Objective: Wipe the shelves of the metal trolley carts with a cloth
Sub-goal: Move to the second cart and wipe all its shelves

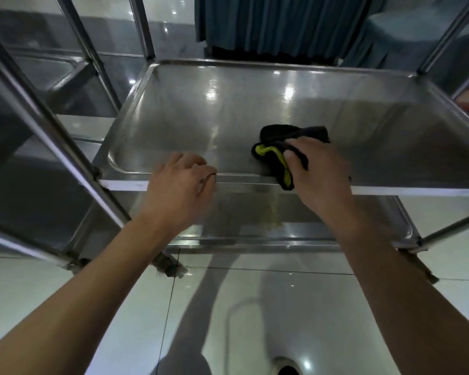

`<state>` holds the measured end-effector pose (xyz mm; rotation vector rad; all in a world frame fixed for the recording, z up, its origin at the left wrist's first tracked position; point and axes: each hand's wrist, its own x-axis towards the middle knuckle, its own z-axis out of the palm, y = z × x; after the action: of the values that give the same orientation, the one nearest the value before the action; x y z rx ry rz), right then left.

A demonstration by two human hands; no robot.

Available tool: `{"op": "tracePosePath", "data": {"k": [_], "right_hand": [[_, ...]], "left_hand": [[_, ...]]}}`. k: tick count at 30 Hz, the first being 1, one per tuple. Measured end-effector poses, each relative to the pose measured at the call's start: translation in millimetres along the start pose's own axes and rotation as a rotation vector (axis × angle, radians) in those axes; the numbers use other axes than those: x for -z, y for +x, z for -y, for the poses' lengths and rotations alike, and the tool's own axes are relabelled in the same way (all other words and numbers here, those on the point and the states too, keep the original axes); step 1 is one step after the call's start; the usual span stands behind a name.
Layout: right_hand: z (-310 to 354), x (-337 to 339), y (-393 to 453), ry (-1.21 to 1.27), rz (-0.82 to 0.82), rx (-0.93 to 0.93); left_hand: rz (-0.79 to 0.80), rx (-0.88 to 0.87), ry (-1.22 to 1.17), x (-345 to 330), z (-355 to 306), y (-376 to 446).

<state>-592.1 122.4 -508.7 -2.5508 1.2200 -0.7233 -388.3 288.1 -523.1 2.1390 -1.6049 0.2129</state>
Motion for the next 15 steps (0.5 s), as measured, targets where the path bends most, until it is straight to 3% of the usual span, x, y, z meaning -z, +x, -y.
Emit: {"op": "tracePosePath", "data": {"k": [8,15], "right_hand": [[17,-12,0,-0.062,-0.006,-0.010],[36,-30,4,-0.160,0.216,-0.048]], "left_hand": [[0.029,0.062,0.052,12,5,1],[0.005,0.149,0.113,35,33,-16]]}}
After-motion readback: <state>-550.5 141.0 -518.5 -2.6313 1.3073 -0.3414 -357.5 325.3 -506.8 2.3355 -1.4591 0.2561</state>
